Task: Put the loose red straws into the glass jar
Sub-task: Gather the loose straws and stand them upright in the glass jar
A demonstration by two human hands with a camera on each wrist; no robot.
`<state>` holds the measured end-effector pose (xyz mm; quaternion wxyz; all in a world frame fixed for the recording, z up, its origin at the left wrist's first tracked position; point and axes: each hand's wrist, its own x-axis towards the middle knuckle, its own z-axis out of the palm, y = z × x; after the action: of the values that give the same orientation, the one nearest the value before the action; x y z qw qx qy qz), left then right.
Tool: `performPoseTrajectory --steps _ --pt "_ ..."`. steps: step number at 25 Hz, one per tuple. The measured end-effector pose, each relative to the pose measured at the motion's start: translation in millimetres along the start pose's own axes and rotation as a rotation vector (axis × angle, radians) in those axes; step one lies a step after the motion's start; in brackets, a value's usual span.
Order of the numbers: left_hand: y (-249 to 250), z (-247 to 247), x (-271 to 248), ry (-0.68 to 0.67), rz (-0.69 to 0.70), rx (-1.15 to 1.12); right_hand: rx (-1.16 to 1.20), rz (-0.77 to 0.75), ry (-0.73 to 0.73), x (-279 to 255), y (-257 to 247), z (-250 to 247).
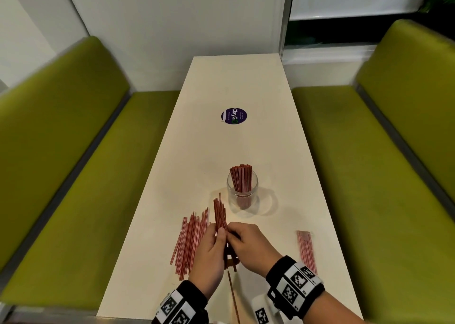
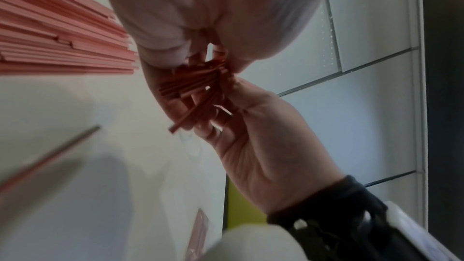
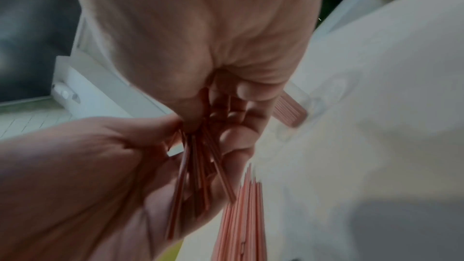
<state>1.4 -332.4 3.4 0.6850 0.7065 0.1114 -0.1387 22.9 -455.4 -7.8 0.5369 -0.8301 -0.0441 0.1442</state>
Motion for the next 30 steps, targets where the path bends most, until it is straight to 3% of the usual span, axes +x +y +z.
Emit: performPoseTrajectory --steps 4,9,14,18,20,24,25,27,28,30 --pt "-6.6 5.3 9.1 -0.017 -0.068 -0.028 -0.065 0.045 0.071 6.0 11.7 6.3" --pt "-7.9 9.1 20.6 0.013 -0.133 -0.055 -0.021 0.035 0.335 11.3 22.4 13.2" --pt "-10.1 7.9 28.8 0.005 -0.106 -0.062 -0.504 -0.212 0.409 4.1 28.9 15.6" --pt "-11.0 4.7 33.0 -0.037 -0.109 -0.109 -0.633 -0.334 0.221 4.2 32.8 6.2" --pt "-14.0 3.2 30.6 -0.072 -0.091 -0.083 -0.532 -0.286 0.123 3.6 38.7 -4.1" --pt "-21.8 -2.2 29.1 -0.042 -0.130 -0.107 -0.228 -0.080 0.189 2.6 51.5 -13.3" --pt "-24.8 -5.0 30.2 -0.013 -0.142 -0.122 -0.271 0.015 0.118 3.7 51.0 -14.9" --pt "-32.4 -12.4 34.5 0.044 -0.161 -0.135 -0.550 0.209 -0.209 4.8 42.4 -13.9" --pt "-35.6 -16.4 36.1 0.061 -0.167 -0.135 -0.720 0.257 -0.361 4.0 35.8 -7.8" --pt "-38.3 -22.2 36.4 0.068 -0.172 -0.137 -0.894 0.261 -0.508 1.4 21.6 11.1"
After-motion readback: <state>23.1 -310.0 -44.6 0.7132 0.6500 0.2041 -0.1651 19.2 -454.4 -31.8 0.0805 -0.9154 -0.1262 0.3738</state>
